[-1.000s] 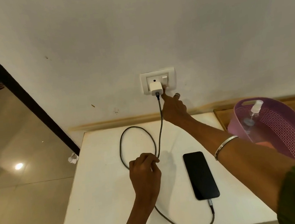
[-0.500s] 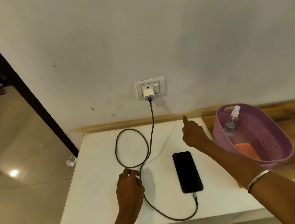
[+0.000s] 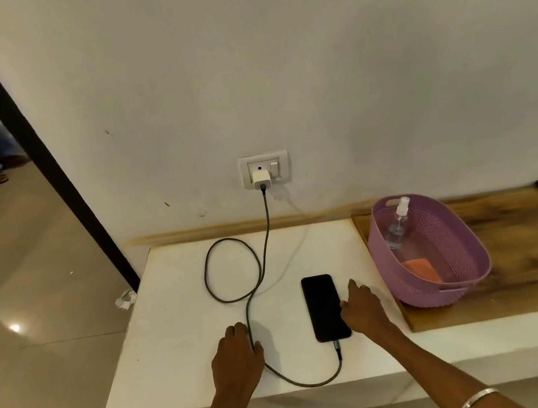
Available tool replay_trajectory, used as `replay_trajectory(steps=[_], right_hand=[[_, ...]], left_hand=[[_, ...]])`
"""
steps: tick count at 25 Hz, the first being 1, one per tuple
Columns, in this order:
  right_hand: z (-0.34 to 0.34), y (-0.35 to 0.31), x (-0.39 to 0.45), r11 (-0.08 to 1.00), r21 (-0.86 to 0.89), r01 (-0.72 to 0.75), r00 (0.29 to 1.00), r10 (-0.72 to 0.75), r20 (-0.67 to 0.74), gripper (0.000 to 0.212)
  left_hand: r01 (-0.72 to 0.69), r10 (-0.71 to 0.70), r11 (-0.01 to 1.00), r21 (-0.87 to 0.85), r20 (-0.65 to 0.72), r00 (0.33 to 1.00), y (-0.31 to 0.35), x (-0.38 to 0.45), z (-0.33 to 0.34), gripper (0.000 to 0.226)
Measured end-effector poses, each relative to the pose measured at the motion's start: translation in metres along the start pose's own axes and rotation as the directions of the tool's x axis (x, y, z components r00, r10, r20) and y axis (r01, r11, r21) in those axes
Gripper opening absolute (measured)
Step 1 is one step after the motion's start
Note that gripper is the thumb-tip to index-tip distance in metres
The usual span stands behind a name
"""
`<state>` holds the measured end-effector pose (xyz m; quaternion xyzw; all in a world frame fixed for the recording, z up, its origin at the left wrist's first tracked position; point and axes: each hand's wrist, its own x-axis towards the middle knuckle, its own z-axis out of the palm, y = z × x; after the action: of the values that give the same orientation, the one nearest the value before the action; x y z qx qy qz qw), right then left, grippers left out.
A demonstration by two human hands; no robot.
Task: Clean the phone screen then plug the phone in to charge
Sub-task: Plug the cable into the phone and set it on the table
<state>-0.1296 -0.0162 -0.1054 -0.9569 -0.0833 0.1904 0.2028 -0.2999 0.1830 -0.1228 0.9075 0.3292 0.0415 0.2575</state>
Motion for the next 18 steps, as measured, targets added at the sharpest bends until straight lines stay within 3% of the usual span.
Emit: replay_trajectory(steps=[3,7,18], right_hand=[[0.01,0.008,-0.015,0.999,0.042,-0.022,0.999,0.023,-0.023,0.053],[0.021,0.012,-0.031,0.993,0.119,-0.01,0.999,0.016,-0.043,0.06],[0.032,0.026,-0.051,0.965,0.258,0.035,0.999,-0.025,-0.043,0.049]], left_hand=[[0.043,-0.045,0.996,-0.084,-0.018,0.999,0.001,0.001,0.001,0.022],[0.088,-0.094,0.983,-0.158,-0.03,0.995,0.002,0.008,0.003,0.021],[0.161,-0.169,0.973,-0.167,-0.037,0.985,0.015,0.018,0.002,0.021]])
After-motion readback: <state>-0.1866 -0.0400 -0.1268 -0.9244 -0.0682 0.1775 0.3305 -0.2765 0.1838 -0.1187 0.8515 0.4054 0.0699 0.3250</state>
